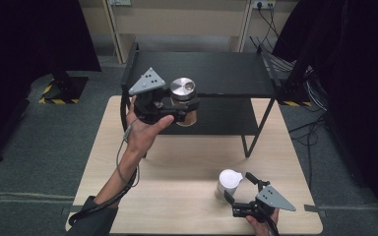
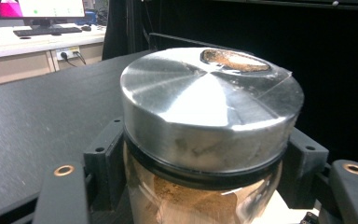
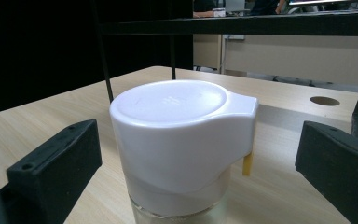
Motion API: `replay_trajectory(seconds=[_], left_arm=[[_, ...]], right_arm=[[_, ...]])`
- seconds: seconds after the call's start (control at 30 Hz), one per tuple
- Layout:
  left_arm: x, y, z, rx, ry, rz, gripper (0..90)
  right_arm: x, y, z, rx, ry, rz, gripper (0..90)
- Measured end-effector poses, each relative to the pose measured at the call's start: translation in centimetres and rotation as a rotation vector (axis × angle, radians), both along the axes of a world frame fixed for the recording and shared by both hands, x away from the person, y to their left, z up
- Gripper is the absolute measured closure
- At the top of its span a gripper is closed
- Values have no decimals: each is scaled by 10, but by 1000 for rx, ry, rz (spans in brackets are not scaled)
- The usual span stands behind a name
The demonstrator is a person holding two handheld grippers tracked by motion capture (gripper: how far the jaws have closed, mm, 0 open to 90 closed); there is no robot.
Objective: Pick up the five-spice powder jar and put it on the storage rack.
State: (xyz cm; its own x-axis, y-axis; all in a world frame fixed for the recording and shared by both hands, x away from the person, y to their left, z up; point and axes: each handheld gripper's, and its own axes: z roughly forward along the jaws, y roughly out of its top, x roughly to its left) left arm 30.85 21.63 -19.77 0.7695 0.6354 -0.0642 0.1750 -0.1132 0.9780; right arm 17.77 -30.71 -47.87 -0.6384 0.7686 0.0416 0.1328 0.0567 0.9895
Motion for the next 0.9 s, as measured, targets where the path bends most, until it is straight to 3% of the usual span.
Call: replay_trajectory(seconds=[0.37,0.9], left_arm=[[12,-8,30,14,19,42,305],[32,-27,36,-12,-2,153,305]], right_arm=[[1,0,0,2,2,3,5],[0,-2,0,9,2,0,5]])
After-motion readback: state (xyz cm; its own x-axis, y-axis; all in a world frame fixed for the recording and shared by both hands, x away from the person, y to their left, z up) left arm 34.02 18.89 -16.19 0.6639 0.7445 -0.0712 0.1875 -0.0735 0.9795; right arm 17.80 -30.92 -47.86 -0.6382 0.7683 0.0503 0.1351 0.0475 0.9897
